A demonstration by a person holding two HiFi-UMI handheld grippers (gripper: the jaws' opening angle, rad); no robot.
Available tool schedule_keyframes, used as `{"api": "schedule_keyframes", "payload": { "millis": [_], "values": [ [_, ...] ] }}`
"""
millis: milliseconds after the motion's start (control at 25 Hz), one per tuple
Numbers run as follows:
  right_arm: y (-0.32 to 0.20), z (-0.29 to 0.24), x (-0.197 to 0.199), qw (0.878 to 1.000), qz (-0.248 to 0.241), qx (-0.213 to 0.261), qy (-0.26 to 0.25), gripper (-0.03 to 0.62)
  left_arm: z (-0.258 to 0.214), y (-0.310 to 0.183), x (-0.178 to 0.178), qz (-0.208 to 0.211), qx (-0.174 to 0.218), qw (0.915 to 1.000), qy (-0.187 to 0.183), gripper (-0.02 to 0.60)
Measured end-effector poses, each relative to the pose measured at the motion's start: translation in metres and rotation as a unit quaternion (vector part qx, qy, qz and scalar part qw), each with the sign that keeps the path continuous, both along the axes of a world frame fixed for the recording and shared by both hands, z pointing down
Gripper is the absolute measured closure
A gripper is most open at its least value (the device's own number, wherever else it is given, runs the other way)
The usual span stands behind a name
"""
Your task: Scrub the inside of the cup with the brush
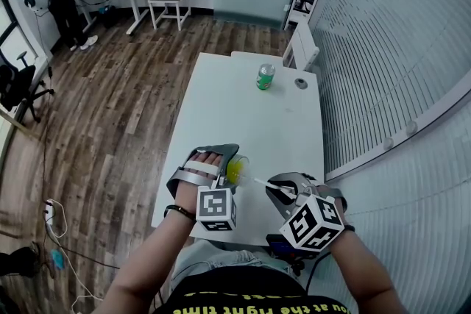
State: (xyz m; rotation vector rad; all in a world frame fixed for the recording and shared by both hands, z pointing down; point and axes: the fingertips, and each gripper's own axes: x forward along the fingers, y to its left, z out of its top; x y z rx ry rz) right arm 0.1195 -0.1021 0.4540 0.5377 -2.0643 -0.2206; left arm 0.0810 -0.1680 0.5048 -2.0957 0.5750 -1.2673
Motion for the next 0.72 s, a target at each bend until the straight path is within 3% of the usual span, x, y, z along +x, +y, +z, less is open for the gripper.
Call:
{"api": "schedule_keyframes", "payload": {
  "millis": [320,720],
  "values": [
    [0.002,-0.014,0.007,1.0,-0.018,0.01,0.005,0.551,0.002,-0.008,-0.005,-0.005,0.0,1.0,0.0,0.173],
    [-0.006,-0.003,-0.002,1.0,-0.002,0.004,-0.001,0.551,0.005,-0.006,0.006,0.01,-0.003,0.9999,-0.001,0.173]
  ]
}}
